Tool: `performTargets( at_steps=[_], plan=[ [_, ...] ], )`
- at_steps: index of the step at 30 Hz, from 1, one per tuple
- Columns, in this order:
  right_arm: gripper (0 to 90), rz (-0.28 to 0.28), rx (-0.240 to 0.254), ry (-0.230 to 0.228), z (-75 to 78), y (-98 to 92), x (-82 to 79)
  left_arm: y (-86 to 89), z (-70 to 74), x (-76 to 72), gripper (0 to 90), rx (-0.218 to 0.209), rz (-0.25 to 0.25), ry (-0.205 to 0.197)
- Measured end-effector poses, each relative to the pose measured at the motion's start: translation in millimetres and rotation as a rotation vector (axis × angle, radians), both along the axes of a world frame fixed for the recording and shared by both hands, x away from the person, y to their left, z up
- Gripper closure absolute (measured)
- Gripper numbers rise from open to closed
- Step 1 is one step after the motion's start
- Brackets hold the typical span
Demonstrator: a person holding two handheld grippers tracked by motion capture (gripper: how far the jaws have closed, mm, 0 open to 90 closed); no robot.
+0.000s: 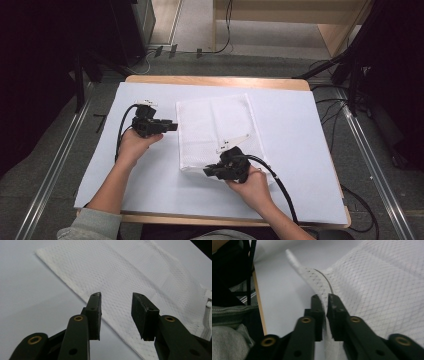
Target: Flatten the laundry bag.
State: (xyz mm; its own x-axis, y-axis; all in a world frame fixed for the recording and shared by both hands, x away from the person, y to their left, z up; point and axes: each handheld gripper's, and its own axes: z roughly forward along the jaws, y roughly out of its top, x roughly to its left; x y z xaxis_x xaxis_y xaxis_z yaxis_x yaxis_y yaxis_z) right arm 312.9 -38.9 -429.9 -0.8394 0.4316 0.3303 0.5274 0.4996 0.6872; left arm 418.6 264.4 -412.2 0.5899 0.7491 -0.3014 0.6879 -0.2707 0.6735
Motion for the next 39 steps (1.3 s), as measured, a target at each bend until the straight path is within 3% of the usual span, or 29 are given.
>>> performTargets(
  at_steps=[5, 8, 15, 17, 26, 31, 39],
  plan=[
    [68.8, 0.003, -0.007, -0.032, 5.3, -2.8, 1.3, 2.0, -1.4, -1.3, 58.5, 0.002, 0.006, 0.0],
    [59.7, 0.0, 0.017, -0.053, 13.9, -10.0, 1.4, 3.6, -0.7, -1.7, 57.4, 0.003, 0.014, -0.006],
    [57.3, -0.043, 0.043, -0.112, 32.4, -34.9, 1.1, 3.6, -0.5, -1.6, 54.8, 0.002, 0.02, -0.005],
    [58.4, -0.086, 0.025, -0.14, 36.6, -47.8, 4.4, 2.7, -0.5, -1.8, 54.5, 0.007, 0.017, -0.006],
    [60.9, -0.198, -0.015, -0.157, 27.6, -74.4, 34.6, -0.5, 1.0, -4.4, 53.1, 0.002, 0.007, -0.009],
    [62.8, -0.293, -0.057, -0.175, 20.8, -94.9, 63.2, -2.5, -0.6, -12.6, 51.7, 0.003, -0.005, 0.004],
    [63.1, -0.39, -0.089, -0.138, 6.5, -118.0, 100.6, -2.3, 0.6, -24.1, 51.1, 0.0, -0.003, -0.003]
  ],
)
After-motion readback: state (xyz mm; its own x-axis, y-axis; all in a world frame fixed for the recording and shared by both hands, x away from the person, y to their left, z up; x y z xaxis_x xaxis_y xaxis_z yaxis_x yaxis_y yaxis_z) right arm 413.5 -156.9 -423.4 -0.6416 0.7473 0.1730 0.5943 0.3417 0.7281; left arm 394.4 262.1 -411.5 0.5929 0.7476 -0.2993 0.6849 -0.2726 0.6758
